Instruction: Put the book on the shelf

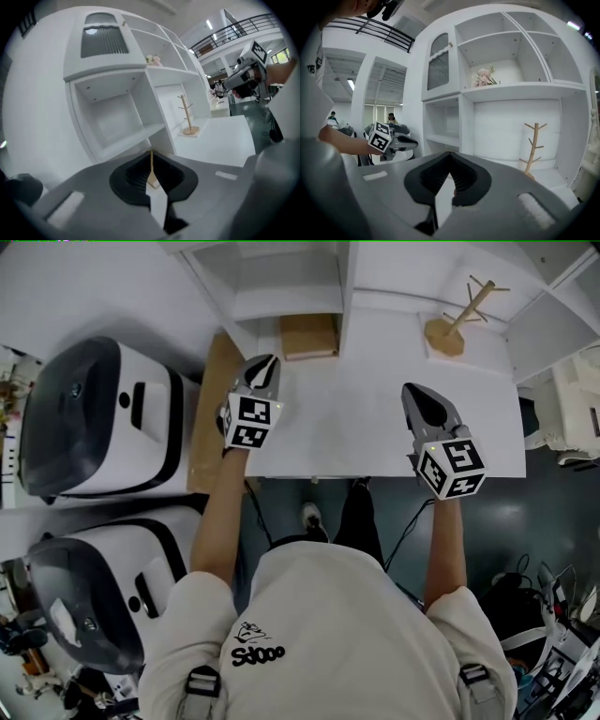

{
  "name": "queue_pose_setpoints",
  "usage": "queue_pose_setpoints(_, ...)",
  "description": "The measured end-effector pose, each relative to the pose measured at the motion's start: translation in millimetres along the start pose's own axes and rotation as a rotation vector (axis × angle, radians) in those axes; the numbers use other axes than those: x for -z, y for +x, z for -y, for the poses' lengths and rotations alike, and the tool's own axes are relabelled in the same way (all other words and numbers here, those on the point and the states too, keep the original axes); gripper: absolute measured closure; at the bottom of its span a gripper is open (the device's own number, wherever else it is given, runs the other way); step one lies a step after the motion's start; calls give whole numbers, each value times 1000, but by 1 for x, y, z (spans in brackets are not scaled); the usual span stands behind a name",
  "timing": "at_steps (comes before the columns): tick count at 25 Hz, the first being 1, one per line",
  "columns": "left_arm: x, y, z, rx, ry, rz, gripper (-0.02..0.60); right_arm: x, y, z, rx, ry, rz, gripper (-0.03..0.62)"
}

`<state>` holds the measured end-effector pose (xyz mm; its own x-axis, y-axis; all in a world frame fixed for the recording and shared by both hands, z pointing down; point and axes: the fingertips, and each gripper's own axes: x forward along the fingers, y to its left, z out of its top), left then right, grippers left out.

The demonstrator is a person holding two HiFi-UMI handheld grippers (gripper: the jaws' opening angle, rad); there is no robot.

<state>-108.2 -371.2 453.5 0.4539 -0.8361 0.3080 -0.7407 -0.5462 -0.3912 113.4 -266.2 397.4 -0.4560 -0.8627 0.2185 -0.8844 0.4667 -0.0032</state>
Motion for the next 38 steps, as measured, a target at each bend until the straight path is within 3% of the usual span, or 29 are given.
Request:
queue_pose_setpoints(4, -22, -41, -7, -18, -84, 93, 565, -18, -11, -19, 9, -48, 32, 592)
queue_pose_setpoints(9, -40, -83, -9, -23, -114, 163, 565, -43, -20, -41, 16, -125, 66, 592)
queue_pose_setpoints(21, -89, -160, -6, -14, -63, 278, 565, -86, -42, -85, 11, -201, 131, 592)
queue_pose_setpoints(29, -106, -179, -4, -20, -24, 310, 565, -90, -44, -96, -2, -231, 128, 594)
queue_pose_setpoints(38, -97, -180, -4, -15, -35, 293, 564, -87, -39, -101, -15, -221, 114, 594)
